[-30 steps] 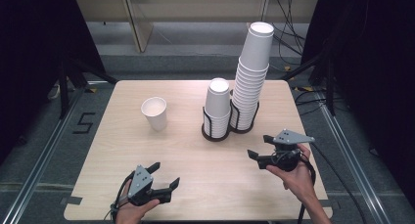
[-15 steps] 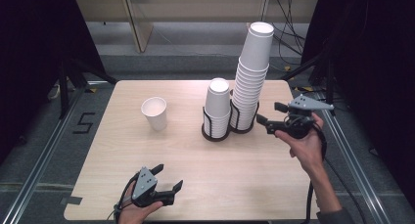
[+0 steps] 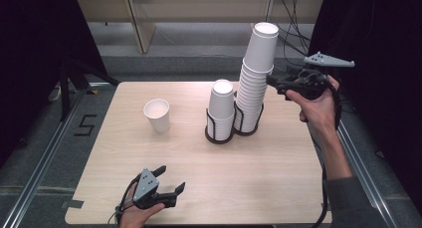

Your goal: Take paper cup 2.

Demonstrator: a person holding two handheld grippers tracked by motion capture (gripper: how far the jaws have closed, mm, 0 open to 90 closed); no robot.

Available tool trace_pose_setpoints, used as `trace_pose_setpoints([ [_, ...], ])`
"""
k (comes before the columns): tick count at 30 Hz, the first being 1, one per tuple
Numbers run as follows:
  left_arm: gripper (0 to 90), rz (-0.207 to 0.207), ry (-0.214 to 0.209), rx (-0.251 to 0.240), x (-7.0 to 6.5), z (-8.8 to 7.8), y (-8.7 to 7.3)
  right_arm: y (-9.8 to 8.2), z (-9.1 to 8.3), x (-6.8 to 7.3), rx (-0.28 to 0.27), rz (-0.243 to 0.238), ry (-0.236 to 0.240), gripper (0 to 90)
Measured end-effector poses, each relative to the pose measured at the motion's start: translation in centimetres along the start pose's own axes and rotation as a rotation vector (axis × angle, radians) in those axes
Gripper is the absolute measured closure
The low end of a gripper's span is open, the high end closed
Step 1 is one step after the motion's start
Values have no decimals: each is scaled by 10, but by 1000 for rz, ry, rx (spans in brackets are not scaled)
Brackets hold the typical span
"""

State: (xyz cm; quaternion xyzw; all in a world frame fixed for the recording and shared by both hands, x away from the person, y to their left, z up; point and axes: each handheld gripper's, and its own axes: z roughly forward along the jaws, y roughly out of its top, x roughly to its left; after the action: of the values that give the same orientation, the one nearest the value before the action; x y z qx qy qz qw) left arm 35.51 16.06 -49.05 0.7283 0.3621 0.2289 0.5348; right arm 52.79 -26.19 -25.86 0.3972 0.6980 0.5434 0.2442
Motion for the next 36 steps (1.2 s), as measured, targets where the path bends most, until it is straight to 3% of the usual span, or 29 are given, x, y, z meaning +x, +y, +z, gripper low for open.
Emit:
trace_pose_setpoints([
  [9, 145, -2, 4, 12, 0, 0, -1, 28, 24, -1, -40, -1, -20, 154],
  [14, 145, 1, -10, 10, -2, 2, -1, 40, 39, 1, -48, 2, -6, 153],
  [23, 145, 1, -8, 6, -2, 2, -1, 47, 69, 1, -5, 17, -36, 151],
  [30, 145, 5, -16, 7, -4, 3, -2, 53, 72, 3, 13, 16, -51, 165],
  [36, 145, 9, -10, 19, -4, 3, -1, 65, 65, 6, -24, 9, -58, 168],
])
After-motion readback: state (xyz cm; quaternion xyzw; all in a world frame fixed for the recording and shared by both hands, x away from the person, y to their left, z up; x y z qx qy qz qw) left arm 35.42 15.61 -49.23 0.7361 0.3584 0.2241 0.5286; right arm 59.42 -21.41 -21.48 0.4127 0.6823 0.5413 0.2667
